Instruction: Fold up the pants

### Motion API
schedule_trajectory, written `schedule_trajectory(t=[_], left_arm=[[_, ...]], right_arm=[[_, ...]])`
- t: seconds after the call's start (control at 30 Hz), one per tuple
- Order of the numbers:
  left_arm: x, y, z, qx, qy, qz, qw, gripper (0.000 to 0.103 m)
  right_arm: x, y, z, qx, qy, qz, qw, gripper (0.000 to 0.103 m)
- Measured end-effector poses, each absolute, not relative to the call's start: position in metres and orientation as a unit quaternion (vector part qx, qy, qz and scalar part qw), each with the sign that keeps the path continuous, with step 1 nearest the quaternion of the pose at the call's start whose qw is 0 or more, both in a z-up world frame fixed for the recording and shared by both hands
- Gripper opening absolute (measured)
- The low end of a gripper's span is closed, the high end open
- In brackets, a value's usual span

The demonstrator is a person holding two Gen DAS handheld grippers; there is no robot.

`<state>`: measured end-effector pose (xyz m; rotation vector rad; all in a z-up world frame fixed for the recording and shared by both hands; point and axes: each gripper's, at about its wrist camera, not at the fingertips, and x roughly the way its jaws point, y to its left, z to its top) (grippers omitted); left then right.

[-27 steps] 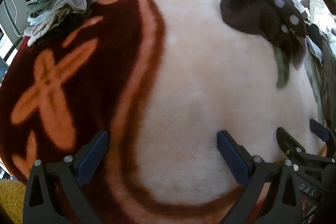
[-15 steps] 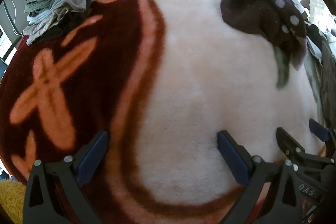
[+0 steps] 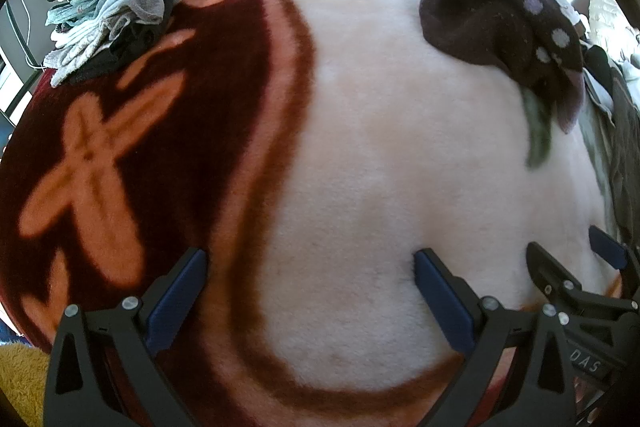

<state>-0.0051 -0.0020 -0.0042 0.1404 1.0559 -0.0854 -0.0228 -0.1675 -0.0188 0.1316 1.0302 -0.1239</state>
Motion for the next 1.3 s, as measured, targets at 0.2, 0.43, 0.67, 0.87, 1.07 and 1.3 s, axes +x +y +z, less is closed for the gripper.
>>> schedule_trajectory(t=[0.2,0.43,0.67,0.87,1.07,1.3], left_arm=[[-0.004,-0.001,-0.004,0.066,0.504,-0.041,0.86,0.103],[-0.004,-0.001,-0.003,0.066,0.505,-0.042,0.86,0.103],[-0.003,0.0,-0.004,0.063,0.507,-0.043,0.859,0.103],[-0.003,0.0,-0.006,0.063,0.505,-0.045,0.859,0.103],[0.004,0.001,-0.005,0.059,0.524,-0.042,0.849,0.103],[0.008,-0.001,0.001,0.062,0.531,-0.042,0.844,0.103]], right_arm=[[-0.023,-0.167,-0.019,0.063,0.493,-0.059,0.866,0.103],[-0.023,-0.165,-0.019,0.063,0.494,-0.059,0.865,0.103],[-0.022,-0.165,-0.019,0.063,0.494,-0.059,0.865,0.103],[-0.022,-0.168,-0.023,0.064,0.494,-0.057,0.865,0.103],[-0.026,-0.168,-0.022,0.061,0.489,-0.054,0.868,0.103],[-0.036,-0.174,-0.009,0.06,0.489,-0.038,0.869,0.096]])
